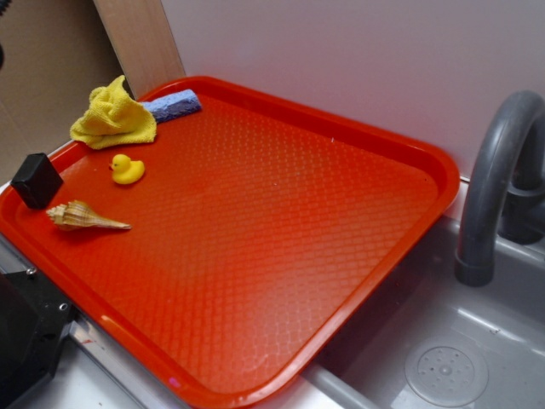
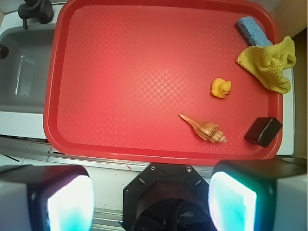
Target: Grab the black box.
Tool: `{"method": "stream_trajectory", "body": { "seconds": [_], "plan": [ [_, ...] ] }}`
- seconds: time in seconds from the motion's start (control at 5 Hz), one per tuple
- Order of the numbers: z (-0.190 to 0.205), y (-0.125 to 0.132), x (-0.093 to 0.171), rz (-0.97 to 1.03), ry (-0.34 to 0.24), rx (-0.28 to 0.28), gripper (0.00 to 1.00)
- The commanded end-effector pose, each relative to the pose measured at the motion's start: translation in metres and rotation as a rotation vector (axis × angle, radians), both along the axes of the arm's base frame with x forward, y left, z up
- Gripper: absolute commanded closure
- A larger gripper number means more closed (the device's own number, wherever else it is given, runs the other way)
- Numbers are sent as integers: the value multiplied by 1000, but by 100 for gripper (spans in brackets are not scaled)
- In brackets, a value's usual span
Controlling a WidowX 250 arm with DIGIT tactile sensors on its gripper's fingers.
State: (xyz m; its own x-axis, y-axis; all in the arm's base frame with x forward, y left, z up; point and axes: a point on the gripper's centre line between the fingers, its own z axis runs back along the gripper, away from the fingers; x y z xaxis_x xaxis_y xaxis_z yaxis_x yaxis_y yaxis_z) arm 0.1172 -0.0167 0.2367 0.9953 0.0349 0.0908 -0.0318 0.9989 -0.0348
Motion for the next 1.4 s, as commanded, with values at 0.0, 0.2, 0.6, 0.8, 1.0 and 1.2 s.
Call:
{"method": "stream_trajectory", "body": {
  "seconds": [0.0, 0.2, 0.6, 0.8, 1.0, 1.2],
  "plan": [
    [0, 0, 0, 0, 0, 0, 0],
    [-50, 48, 19, 127, 93, 54, 0],
    [-92, 115, 19, 229, 84, 103, 0],
    [-107, 131, 12, 242, 64, 149, 0],
    [-110, 138, 9, 151, -5, 170, 0],
    [-124, 156, 15, 133, 10, 204, 0]
  ]
}}
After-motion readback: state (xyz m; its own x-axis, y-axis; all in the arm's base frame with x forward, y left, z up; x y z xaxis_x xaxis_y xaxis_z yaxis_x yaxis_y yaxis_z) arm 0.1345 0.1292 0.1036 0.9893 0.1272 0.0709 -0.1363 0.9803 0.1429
